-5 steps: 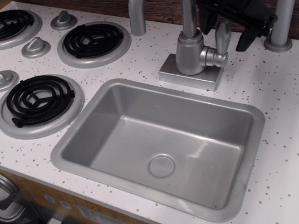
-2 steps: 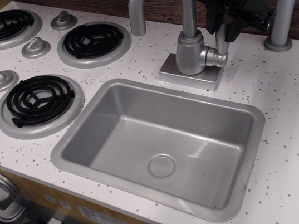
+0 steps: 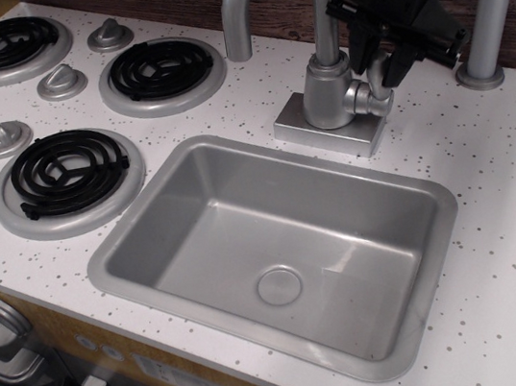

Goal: Lever vertical to front

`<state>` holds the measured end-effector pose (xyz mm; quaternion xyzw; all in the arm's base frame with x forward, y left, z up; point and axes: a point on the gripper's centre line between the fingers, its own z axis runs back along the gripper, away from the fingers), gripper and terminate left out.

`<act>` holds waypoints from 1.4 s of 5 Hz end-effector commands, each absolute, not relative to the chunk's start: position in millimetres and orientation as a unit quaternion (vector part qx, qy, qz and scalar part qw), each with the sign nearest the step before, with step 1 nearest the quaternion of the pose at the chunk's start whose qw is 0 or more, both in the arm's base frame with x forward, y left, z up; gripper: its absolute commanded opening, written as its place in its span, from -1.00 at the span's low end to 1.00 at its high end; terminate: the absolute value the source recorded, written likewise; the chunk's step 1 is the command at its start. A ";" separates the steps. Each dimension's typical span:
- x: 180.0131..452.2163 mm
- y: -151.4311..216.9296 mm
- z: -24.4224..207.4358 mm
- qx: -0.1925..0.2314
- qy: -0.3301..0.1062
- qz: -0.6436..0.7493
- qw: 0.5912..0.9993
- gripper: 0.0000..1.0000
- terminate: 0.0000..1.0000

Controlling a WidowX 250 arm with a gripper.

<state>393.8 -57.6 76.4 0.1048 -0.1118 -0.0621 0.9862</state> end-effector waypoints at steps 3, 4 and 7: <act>381.9 -51.3 51.1 0.061 -0.086 -0.051 0.993 -1.00 -1.00; 379.9 -50.0 45.0 0.053 -0.086 -0.048 0.994 -1.00 -1.00; 353.2 -48.3 76.2 0.099 -0.078 -0.022 0.992 1.00 -1.00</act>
